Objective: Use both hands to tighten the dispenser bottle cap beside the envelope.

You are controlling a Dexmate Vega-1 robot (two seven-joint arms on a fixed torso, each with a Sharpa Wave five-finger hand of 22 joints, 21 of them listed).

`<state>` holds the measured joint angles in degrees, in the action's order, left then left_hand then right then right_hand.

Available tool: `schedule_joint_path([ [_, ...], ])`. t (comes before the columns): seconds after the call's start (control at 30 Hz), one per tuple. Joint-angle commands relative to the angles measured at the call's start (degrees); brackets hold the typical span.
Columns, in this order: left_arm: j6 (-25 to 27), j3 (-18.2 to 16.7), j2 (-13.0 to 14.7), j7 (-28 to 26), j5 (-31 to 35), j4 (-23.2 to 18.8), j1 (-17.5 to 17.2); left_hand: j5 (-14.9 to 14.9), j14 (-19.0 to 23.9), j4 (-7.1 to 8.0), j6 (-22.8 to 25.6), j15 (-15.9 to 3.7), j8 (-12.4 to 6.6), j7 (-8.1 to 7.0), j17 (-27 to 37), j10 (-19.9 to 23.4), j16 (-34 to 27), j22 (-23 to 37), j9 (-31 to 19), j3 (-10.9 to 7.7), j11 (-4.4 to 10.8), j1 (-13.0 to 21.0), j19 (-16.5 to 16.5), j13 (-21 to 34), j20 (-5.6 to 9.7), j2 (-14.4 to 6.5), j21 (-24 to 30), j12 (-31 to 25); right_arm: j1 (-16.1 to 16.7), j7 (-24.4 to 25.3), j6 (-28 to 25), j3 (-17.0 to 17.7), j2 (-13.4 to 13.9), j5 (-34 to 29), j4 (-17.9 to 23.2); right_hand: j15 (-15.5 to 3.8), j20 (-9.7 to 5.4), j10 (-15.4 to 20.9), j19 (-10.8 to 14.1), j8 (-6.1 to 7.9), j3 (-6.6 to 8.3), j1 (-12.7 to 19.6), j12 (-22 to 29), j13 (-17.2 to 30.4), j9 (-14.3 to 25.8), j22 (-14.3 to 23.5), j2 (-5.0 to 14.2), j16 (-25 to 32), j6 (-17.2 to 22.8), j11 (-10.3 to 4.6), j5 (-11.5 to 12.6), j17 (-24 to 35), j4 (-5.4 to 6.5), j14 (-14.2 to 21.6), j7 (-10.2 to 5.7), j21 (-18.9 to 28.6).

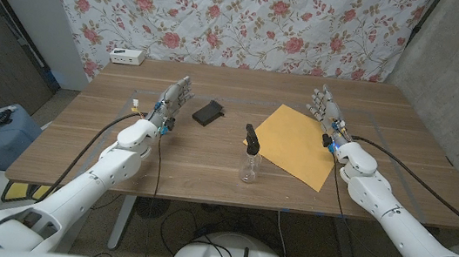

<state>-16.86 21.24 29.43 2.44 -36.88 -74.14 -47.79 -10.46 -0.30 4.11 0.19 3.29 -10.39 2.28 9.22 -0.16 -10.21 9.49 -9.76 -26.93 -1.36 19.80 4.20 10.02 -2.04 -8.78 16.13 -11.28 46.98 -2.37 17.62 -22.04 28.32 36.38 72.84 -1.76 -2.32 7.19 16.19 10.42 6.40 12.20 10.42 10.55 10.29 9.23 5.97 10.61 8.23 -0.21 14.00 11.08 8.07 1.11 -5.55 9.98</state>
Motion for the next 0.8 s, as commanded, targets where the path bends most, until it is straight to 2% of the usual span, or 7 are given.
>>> schedule_joint_path([
  [0.03, 1.02, 0.33, 1.69, -0.33, 1.51, -0.74, 0.81, -0.11, 0.27, -0.52, 0.04, 0.41, -0.21, 0.43, 0.22, 0.18, -0.23, 0.18, -0.13, -0.39, -0.3, 0.68, 0.67, 0.13, 0.12, 0.22, 0.06, -0.35, -0.94, 0.5, 2.21, -1.01, -1.41, -1.95, -1.93, -1.78, -2.89, 0.34, 0.35, 0.19, 0.02, 0.28, 0.38, 0.29, 0.18, 0.28, -0.13, 0.25, 0.28, -0.2, 0.33, 0.22, 0.17, 0.26, 0.01, 0.39],
  [0.43, 1.48, 0.76, 3.06, -3.2, 4.34, -4.43, -0.4, 0.01, 1.14, -1.8, 0.48, -0.16, -0.24, 0.11, 0.19, 1.0, -0.26, 0.17, -0.14, -0.64, 0.13, 1.42, 1.17, 0.13, 0.28, 0.59, -0.4, -0.46, -3.02, 1.57, 2.17, -2.03, -1.74, -4.39, -2.96, -1.96, -2.97, 0.37, 0.32, 0.17, 0.14, 0.45, 0.46, 0.26, 0.15, 0.27, -0.01, 0.28, 0.09, -0.29, 0.46, 0.11, -0.15, 0.27, -0.06, 0.45],
  [0.8, 1.13, 0.56, 5.92, -4.34, 6.64, -9.23, -3.64, 0.18, 2.3, -3.71, 1.44, -1.19, -0.37, -0.54, 0.16, 2.09, -0.26, 0.15, -0.14, -0.63, 0.84, 2.43, 1.98, 0.13, 0.67, 1.65, -0.97, -0.56, -2.31, 3.5, 1.97, -2.23, -1.6, -5.56, -1.4, -2.06, -3.1, 0.41, 0.31, 0.24, 0.31, 0.69, 0.51, 0.24, 0.13, 0.27, 0.16, 0.32, 0.14, -0.36, 0.57, 0.02, -0.43, 0.33, -0.11, 0.49],
])
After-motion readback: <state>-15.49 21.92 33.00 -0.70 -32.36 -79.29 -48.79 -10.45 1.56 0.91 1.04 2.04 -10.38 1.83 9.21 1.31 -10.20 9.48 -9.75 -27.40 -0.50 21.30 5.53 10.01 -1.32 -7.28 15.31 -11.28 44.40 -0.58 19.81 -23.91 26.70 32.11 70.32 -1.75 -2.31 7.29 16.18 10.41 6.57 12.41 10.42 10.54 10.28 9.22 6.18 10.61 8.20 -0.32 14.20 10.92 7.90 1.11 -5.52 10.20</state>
